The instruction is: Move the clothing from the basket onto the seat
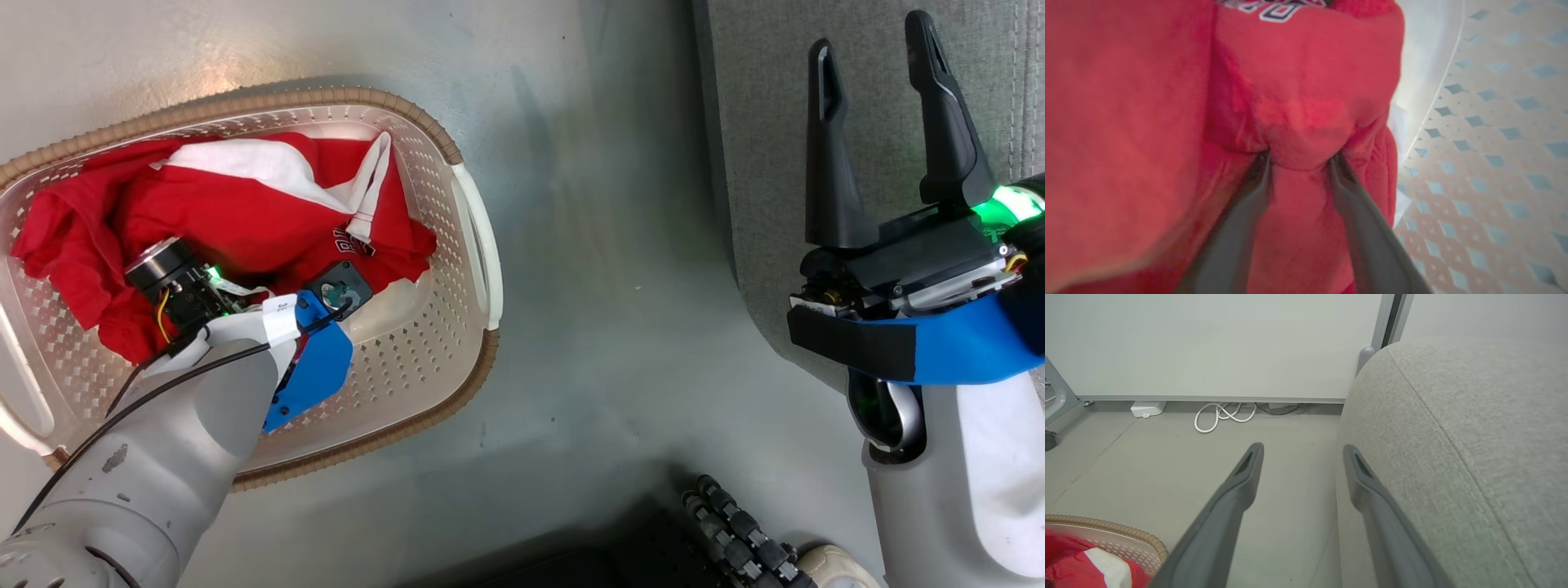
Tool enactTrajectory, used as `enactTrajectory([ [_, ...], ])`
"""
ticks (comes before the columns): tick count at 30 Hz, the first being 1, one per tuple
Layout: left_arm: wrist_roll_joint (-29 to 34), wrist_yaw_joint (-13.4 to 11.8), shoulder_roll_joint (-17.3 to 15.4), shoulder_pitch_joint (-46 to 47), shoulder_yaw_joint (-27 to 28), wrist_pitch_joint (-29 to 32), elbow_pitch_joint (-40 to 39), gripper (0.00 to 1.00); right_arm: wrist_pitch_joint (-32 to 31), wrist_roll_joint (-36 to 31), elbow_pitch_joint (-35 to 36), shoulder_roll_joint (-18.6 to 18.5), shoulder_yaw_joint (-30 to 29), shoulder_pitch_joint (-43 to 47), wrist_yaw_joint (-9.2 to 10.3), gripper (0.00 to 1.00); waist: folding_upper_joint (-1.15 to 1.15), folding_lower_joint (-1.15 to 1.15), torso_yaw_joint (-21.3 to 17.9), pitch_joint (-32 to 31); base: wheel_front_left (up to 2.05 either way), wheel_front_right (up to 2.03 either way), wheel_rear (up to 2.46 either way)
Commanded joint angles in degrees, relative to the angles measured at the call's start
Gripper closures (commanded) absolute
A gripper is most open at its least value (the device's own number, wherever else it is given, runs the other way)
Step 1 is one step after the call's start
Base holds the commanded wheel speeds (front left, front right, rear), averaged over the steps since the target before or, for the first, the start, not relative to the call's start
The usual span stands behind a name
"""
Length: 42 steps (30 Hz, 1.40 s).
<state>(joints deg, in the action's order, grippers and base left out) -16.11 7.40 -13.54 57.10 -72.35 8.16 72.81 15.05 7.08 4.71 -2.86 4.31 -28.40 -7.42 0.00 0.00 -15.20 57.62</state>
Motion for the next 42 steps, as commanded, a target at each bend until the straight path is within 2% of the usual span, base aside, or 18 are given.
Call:
enactTrajectory([
  [1,-0.15,0.04,-0.25,0.62,-0.2,0.4,0.26,1.0,0.2,0.22,0.3,-0.05,-0.14,-0.51,-0.12,0.0,0.0,0.0,0.15,-0.04,0.0,0.0,0.0],
  [10,-0.72,0.04,0.32,0.13,-0.84,-2.56,-0.75,1.0,0.2,-0.27,-0.41,-0.05,0.32,-0.87,-0.12,0.0,0.0,0.0,0.99,-2.06,0.0,0.0,0.0],
  [19,-2.4,0.04,2.43,-2.56,-1.02,-9.27,-1.99,1.0,0.2,-1.15,-2.29,-0.05,-0.02,1.36,-0.13,0.0,0.0,0.0,2.88,-8.09,0.0,0.0,0.0],
  [33,-8.11,-0.35,7.49,-8.16,1.12,-21.45,-1.39,1.0,0.2,-4.52,-5.98,-0.44,-1.1,8.07,-0.12,0.0,0.0,0.0,9.11,-24.67,0.0,0.0,0.0],
  [39,-10.62,-0.91,8.25,-10.37,3.75,-23.28,-3.84,1.0,0.2,-4.95,-7.35,-1.15,-1.34,11.37,-0.12,0.0,0.0,0.0,11.0,-31.56,0.0,0.0,0.0],
  [42,-11.77,-2.08,7.29,-11.39,6.62,-23.42,-8.89,1.0,0.2,-4.99,-7.9,-1.34,-1.56,13.15,-0.12,0.0,0.0,0.0,11.73,-35.09,0.0,0.0,0.0],
])
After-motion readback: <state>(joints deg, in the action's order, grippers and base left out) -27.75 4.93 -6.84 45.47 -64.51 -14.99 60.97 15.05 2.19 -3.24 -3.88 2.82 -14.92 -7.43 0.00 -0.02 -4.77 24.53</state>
